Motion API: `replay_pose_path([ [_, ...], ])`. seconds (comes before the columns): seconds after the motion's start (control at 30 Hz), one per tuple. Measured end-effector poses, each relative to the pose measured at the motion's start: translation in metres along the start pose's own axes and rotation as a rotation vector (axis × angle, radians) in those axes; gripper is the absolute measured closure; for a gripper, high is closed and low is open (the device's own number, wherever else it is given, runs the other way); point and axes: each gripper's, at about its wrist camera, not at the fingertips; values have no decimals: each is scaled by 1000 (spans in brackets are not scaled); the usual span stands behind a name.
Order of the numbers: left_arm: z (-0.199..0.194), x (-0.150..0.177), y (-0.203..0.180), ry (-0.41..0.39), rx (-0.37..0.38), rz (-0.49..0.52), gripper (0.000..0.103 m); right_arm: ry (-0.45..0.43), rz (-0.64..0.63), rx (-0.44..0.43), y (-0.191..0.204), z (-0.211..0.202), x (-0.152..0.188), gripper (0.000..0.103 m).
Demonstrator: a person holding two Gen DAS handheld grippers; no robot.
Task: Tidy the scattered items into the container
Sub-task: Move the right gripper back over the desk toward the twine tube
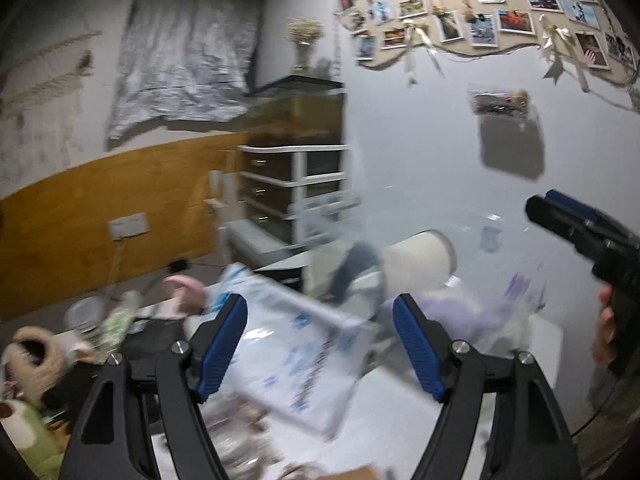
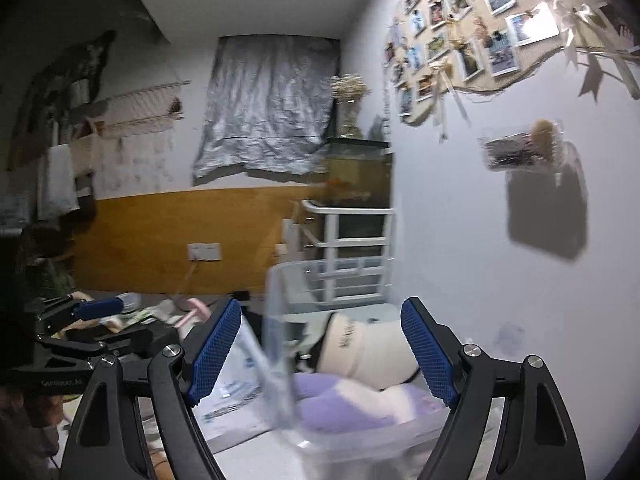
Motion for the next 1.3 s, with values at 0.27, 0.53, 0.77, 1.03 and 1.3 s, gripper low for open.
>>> replay_pose_path([
  [0.27, -56, 72, 37, 62, -173, -41, 28, 83, -37, -66, 44, 8, 43, 21],
  [0.53, -81, 134, 54, 135, -231, -159, 28, 257, 18, -119, 73, 29, 102, 21],
  [0.77, -78, 173, 64, 201, -230, -271, 28, 430, 46, -112, 86, 43, 156, 21],
  [1.03, -66, 207, 67, 272, -208, -356, 28, 577, 53, -90, 85, 47, 204, 21],
  [1.3, -49, 223, 60, 345, -178, -364, 28, 682, 119, -101, 67, 59, 227, 22],
])
Point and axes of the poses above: each gripper's, at about its wrist camera, not at the fingertips, and z roughly the way its jaws point, y to its left, x to its underside, and after that the axes turned 14 degrees about z, right-handed
